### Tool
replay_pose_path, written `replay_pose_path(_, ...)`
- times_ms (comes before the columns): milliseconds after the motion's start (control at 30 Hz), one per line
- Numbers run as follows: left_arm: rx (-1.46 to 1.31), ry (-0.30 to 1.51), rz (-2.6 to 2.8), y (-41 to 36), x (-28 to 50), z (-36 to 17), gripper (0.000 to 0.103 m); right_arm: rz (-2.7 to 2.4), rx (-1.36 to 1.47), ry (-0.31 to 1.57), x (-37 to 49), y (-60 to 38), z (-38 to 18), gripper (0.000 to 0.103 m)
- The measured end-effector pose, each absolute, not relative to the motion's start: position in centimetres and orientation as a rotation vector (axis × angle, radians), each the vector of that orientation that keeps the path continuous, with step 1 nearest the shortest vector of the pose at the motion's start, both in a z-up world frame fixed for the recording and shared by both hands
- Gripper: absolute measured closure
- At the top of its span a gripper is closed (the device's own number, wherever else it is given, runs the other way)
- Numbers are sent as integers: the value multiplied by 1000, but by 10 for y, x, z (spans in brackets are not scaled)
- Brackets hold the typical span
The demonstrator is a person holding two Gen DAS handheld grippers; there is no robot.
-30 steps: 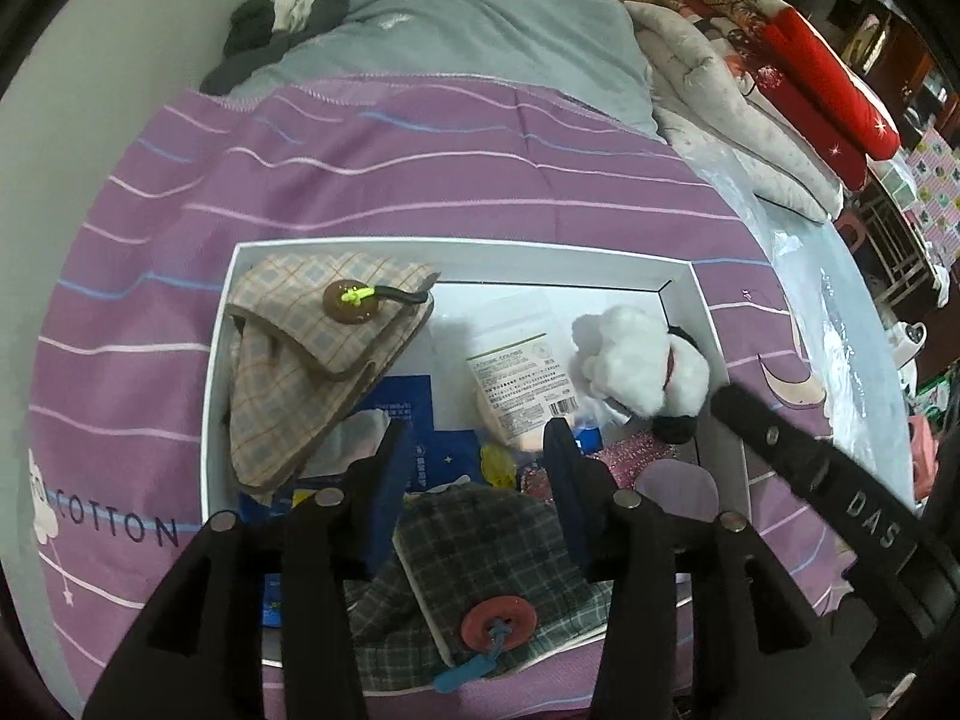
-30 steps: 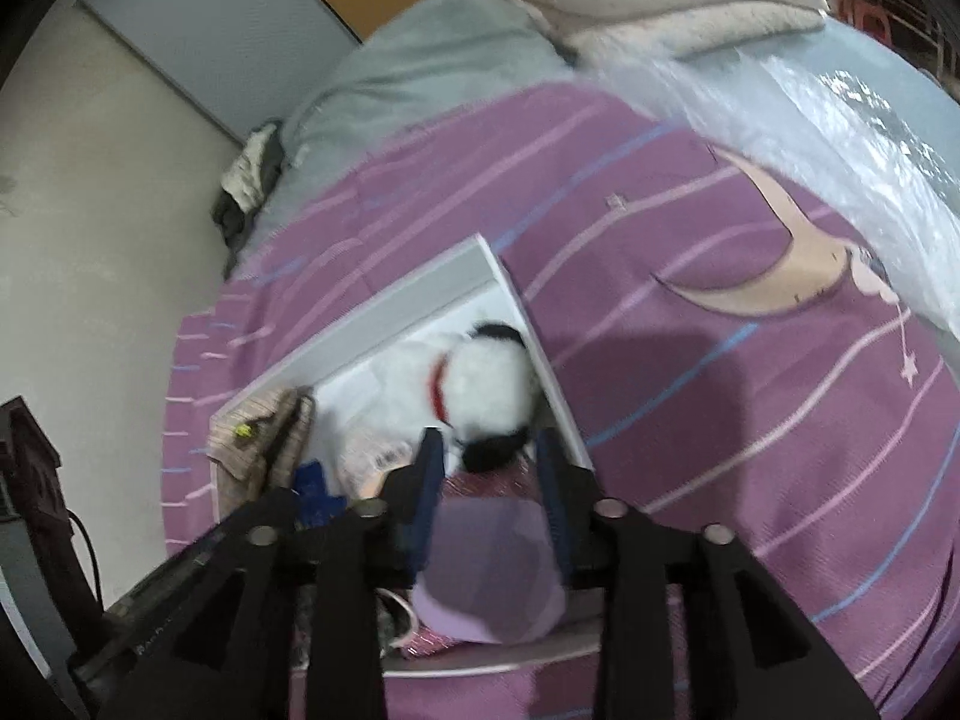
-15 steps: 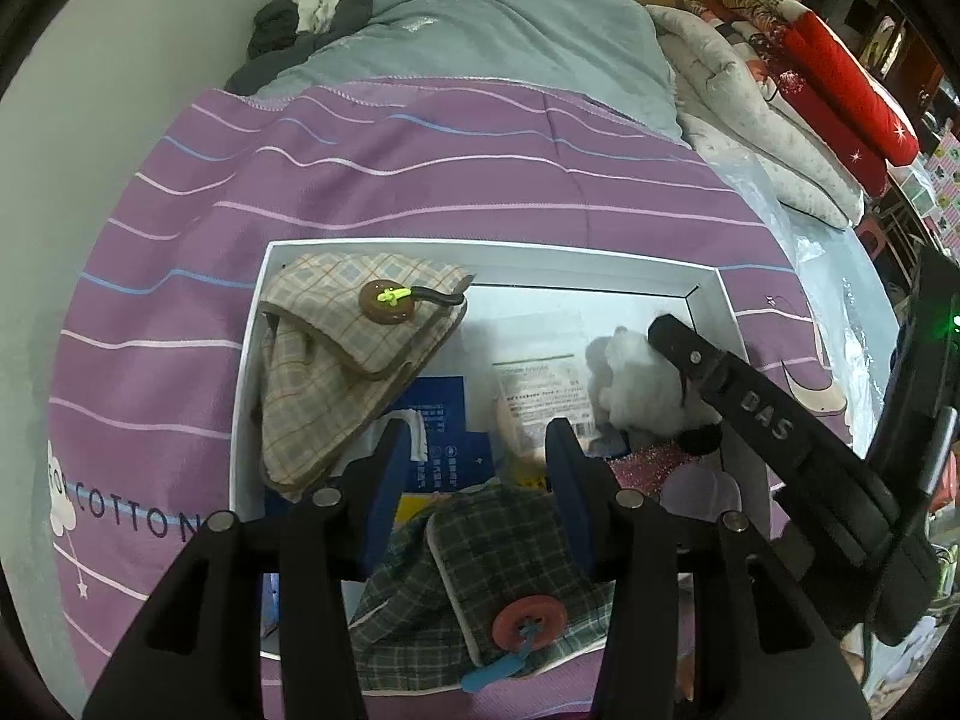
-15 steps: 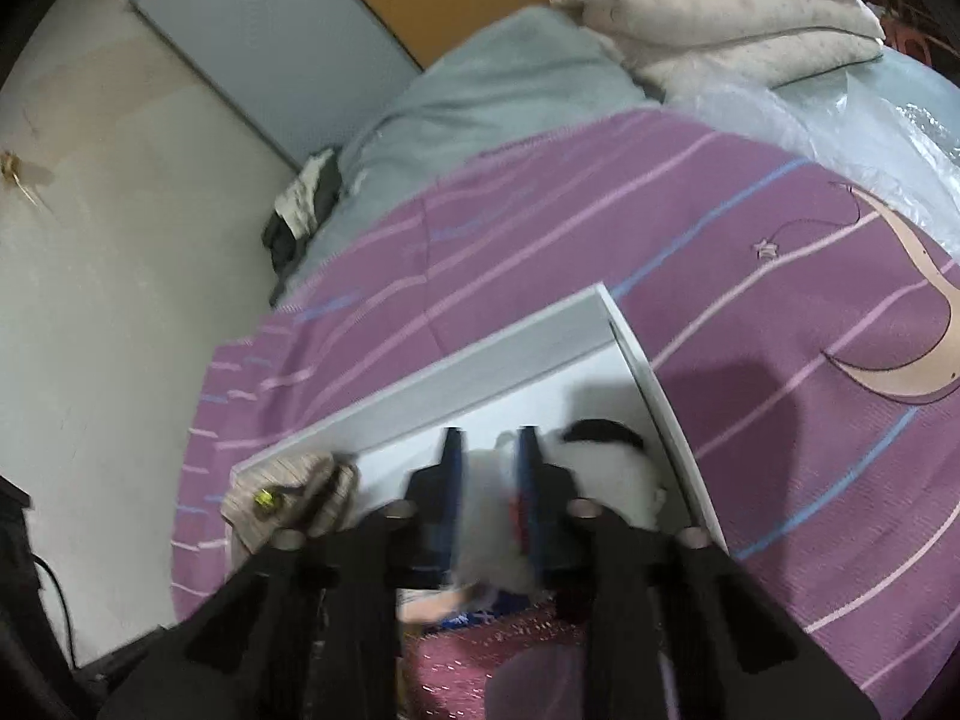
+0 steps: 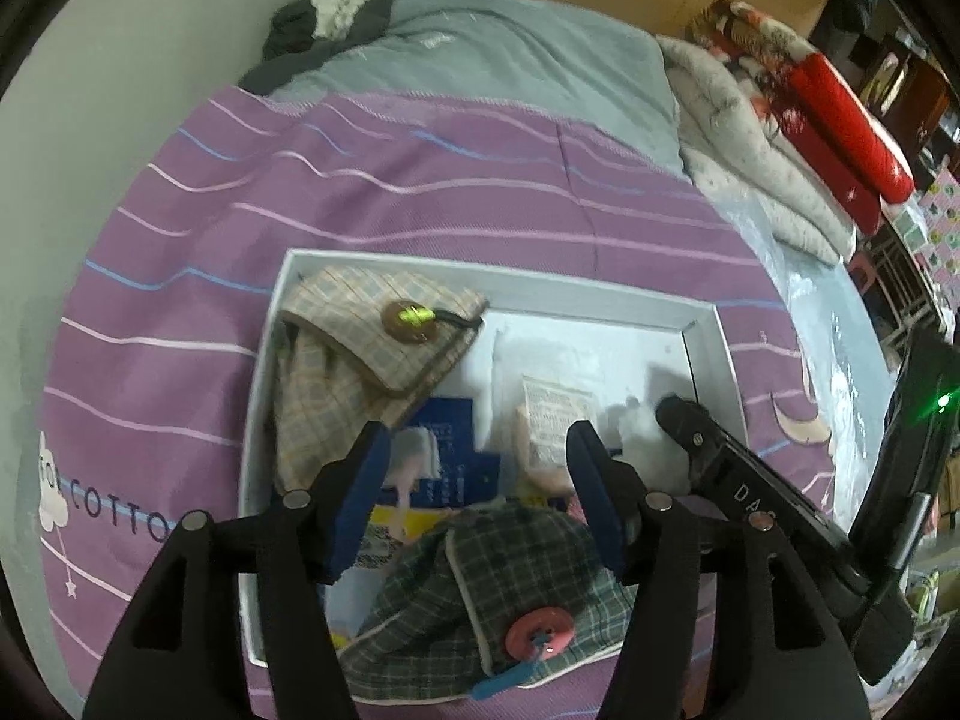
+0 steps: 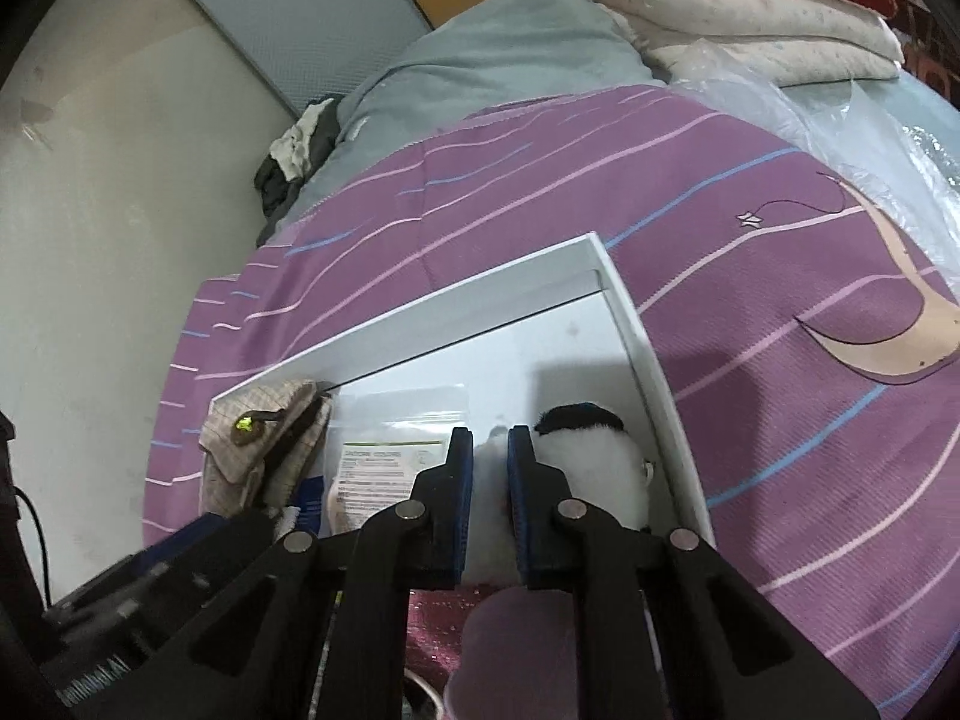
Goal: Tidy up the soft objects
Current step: 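Lower the white plush toy into the box and open the right tool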
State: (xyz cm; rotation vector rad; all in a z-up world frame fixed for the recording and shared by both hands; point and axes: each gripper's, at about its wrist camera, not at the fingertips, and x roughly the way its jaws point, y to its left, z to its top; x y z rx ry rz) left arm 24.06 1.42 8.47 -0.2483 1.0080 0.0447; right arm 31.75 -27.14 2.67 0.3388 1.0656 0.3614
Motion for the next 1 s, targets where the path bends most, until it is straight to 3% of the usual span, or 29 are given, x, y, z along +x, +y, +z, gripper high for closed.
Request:
replay_pose_path(167, -279, 997, 69, 28, 237, 87, 41, 354, 342, 1029, 316, -273, 34, 95)
replay_pose_path(300, -305, 1020, 125, 40, 236, 84, 43, 517, 529, 1036, 312, -276, 45, 94)
replay_pose_path(400, -332, 1072, 157, 49, 237, 77, 67, 622, 575, 1140, 313, -259, 40, 94)
replay_pose_path(500, -342, 1099, 152, 52, 237, 72, 74, 546, 495, 1244, 317, -240, 23, 94)
replay_pose_path(800, -288, 1166, 152, 43, 239, 64, 75, 492, 438, 1263, 327, -221, 6, 97)
replay_pose_path(1000, -286, 1113, 159, 46, 235, 73, 75, 500, 431, 1246, 333, -212, 4, 97)
